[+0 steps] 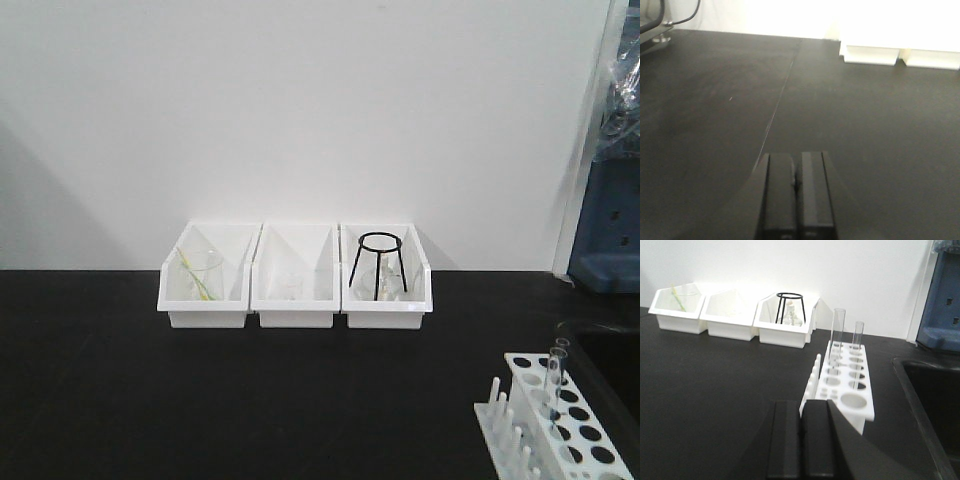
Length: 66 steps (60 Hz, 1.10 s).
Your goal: Flip and reinsert test tube from rack
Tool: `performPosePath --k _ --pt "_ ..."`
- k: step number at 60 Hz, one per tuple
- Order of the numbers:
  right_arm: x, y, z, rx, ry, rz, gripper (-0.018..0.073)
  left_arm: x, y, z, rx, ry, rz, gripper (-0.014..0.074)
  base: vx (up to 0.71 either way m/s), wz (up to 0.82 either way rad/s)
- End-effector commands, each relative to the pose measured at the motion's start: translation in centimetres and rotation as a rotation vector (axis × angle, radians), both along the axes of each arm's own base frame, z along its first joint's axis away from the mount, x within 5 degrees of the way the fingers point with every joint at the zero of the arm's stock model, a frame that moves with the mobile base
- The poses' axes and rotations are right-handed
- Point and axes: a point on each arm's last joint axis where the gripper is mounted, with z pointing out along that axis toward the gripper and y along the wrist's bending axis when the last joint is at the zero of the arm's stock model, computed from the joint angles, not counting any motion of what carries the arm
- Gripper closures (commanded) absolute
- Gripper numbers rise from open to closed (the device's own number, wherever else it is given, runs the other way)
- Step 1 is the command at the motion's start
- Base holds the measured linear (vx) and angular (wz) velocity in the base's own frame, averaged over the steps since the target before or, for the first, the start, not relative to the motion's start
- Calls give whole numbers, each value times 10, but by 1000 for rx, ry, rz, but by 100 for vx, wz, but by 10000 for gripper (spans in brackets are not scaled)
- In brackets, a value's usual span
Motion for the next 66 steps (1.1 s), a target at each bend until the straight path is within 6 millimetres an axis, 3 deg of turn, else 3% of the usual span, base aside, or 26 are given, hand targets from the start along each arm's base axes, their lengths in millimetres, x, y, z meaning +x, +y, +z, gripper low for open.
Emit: performPosePath --k 1,26,66 --pt "0 0 8 8 -98 4 571 1 -1 7 6 -89 -12 603 37 -3" --pt "0 0 8 8 -98 4 571 1 -1 7 6 -89 -12 603 23 -1" --pt "0 0 8 8 -98 4 571 1 -1 7 6 -89 -12 603 3 -1"
